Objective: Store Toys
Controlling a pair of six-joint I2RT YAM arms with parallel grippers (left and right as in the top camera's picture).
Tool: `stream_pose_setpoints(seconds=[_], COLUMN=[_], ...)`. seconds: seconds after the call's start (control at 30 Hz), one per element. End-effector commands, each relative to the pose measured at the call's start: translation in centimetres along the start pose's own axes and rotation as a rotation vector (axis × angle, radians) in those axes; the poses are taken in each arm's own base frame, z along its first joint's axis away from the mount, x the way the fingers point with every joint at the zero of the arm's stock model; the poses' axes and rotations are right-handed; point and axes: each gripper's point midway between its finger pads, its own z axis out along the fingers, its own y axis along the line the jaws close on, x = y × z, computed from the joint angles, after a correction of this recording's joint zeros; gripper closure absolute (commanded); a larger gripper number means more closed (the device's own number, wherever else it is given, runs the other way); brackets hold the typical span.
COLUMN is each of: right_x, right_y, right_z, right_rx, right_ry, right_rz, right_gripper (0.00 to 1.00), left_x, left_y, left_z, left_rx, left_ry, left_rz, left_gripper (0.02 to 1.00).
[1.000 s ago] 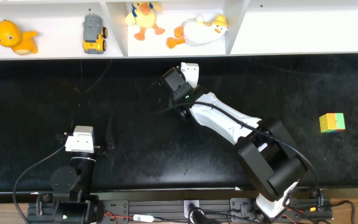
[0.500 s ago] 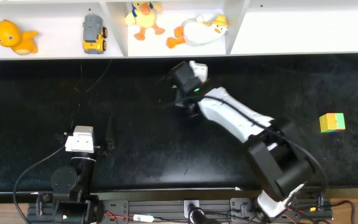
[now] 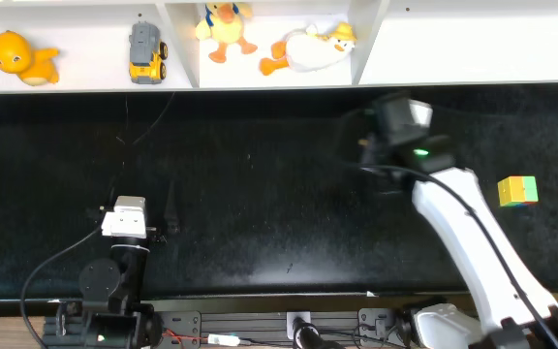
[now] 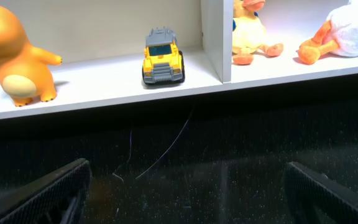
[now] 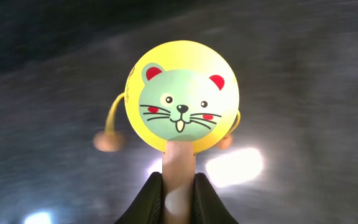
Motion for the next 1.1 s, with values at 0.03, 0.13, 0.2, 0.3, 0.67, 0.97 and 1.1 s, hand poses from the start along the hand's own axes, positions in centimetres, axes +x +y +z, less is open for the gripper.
stream_pose_setpoints(seconds=[0.03,0.13,0.2,0.3,0.67,0.97,1.1], right_x=[-1.8,-3.6,-5.1,-7.6,-14.0,-17.9,-18.2], right_y=[-3.2,-4.7,-5.1,-4.0,0.5,4.6,5.0], right_z=[-0.9,-0.6,-0.3,0.1,3.9,5.5,6.3], right_rx=[0.036,0.056,0.055,0.015,-0.074,-0.144,-0.151], right_ry=[-0.056,-0.096,-0.135,-0.204,-0.255,-0.309,-0.307], right_rz=[-0.127,-0.173,-0.206,-0.273,-0.275,-0.29,-0.277], right_gripper=[0.956,0.956,0.958,0.958,0.958,0.958,0.956], left_x=[0.0,0.0,0.0,0.0,0.0,0.0,0.0], left_y=[0.3,0.3,0.3,0.3,0.3,0.3,0.3], left_z=[0.0,0.0,0.0,0.0,0.0,0.0,0.0], left_rx=[-0.012,-0.012,-0.012,-0.012,-0.012,-0.012,-0.012], left_ry=[-0.003,-0.003,-0.003,-0.003,-0.003,-0.003,-0.003], left_rz=[0.019,0.019,0.019,0.019,0.018,0.019,0.019], left_gripper=[0.02,0.023,0.02,0.02,0.02,0.02,0.02])
